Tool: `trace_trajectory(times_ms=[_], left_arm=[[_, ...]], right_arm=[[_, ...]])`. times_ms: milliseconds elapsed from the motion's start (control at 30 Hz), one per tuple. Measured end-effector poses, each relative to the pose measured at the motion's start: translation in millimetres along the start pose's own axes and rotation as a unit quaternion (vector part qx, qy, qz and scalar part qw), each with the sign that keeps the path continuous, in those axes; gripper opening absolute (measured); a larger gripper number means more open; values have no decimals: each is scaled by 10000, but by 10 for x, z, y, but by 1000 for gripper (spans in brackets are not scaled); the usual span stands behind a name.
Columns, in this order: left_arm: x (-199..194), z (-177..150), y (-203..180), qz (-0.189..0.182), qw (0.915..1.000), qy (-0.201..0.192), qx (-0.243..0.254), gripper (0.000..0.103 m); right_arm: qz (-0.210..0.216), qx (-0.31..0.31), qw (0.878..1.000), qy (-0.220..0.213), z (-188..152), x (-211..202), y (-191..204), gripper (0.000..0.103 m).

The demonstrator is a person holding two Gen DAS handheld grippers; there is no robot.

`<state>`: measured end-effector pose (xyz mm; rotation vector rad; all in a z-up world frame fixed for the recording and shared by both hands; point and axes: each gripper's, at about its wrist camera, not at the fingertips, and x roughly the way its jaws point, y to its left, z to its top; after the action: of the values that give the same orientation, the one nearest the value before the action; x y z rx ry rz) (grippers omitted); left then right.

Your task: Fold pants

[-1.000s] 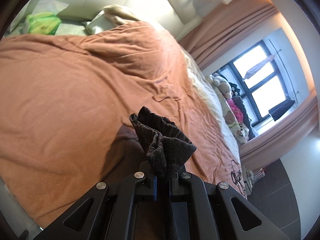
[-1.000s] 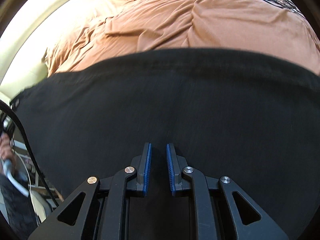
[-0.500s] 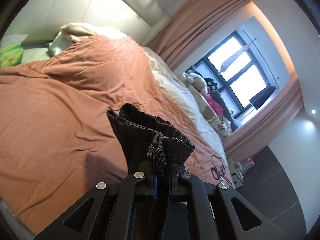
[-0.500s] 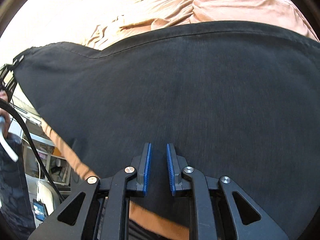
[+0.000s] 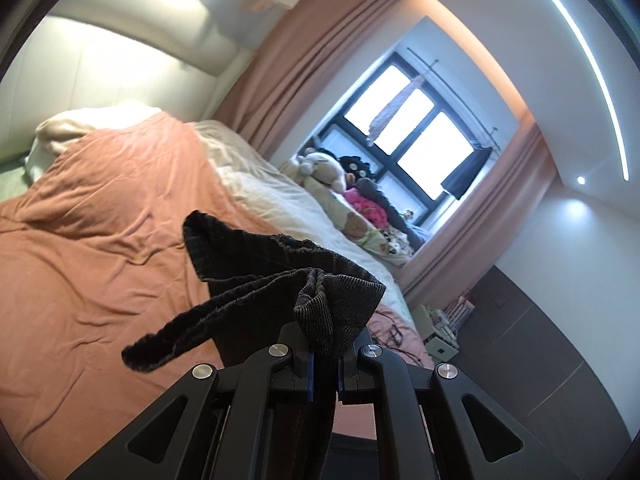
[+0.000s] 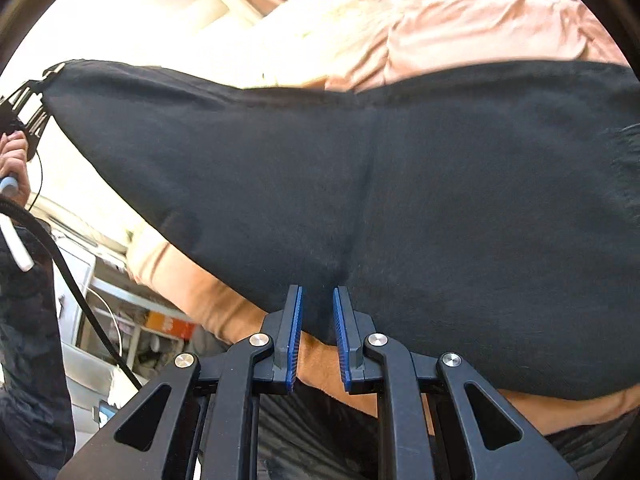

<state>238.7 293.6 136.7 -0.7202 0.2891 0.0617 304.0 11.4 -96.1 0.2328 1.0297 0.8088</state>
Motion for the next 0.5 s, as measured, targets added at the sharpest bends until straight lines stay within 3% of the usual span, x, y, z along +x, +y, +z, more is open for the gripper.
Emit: trace_trajectory(times_ms=[133,233,300,433,500], left_arm=[[88,22,-364,-174,9996,28,214,7],[142,25,-613,-308,9990,38,335,7],[192,0,-793,-406,9983,48,424,7],[315,-96,-1132,-562,9964,155,617,7],[375,-146,-1288,-621,9955,193,696,7]], right_arm=[[3,61,9993,-380,-27,-337,-131,14],[4,156,9976,-673,-70,-568,-239,32],[100,223,9952,-951,-102,-735,-305,52],[83,223,9908,-1330,-159,-1062,-427,57],[-31,169,9887,-1486,-189,-1216,-483,67]])
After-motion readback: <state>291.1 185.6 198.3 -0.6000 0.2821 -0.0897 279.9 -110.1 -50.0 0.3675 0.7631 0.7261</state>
